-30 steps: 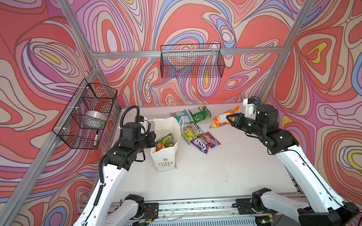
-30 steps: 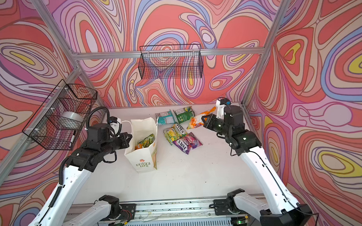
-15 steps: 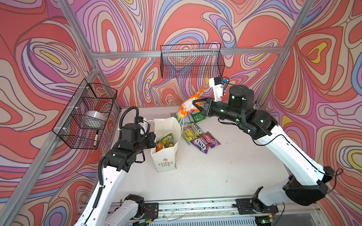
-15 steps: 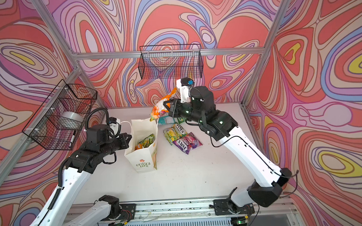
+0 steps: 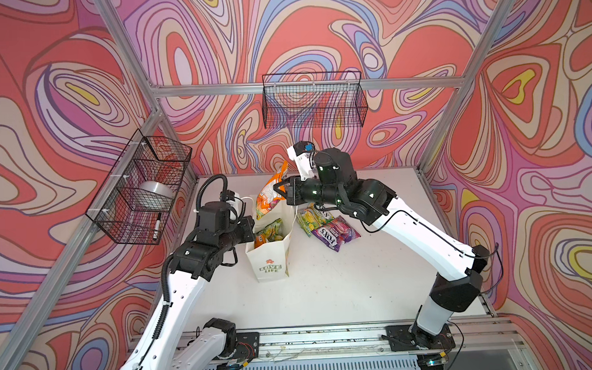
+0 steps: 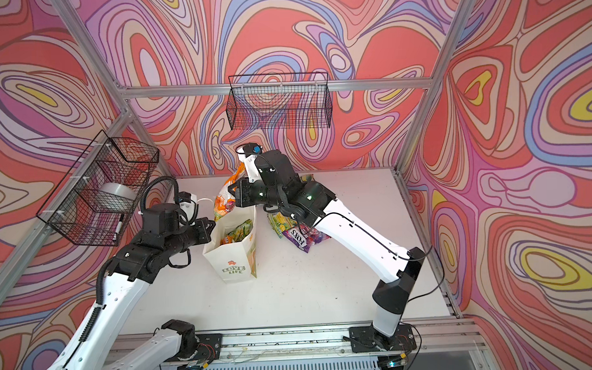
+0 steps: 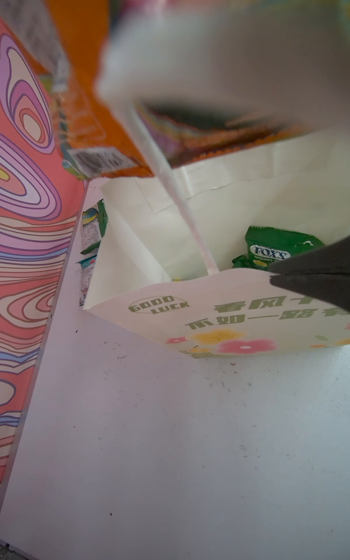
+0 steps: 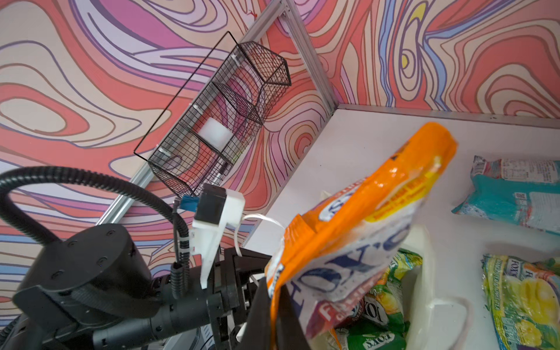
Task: Place the snacks into the paper bag
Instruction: Place the snack in the paper bag.
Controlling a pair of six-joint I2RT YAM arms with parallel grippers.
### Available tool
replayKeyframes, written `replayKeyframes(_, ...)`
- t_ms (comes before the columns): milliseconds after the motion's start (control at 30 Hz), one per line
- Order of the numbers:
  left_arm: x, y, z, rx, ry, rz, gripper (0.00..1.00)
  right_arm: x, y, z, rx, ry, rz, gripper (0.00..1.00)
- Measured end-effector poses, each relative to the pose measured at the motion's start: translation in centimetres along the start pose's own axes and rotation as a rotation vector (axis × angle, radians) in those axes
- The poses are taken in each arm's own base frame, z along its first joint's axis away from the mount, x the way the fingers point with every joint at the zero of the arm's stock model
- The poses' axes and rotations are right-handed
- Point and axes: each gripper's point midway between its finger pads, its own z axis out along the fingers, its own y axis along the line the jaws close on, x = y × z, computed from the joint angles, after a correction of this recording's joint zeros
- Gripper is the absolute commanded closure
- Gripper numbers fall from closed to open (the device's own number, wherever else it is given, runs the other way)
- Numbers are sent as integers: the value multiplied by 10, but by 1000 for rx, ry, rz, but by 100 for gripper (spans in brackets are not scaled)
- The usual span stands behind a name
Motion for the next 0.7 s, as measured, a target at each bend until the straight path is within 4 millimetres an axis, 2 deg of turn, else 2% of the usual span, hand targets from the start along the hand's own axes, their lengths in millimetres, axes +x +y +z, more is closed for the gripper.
replayKeyframes(267,0,1,0,-3,-1,0,100,18,-8,9,36,51,-8,100)
replayKeyframes(700,0,1,0,-3,-2,0,100,91,-44,50,134,237,-2,100)
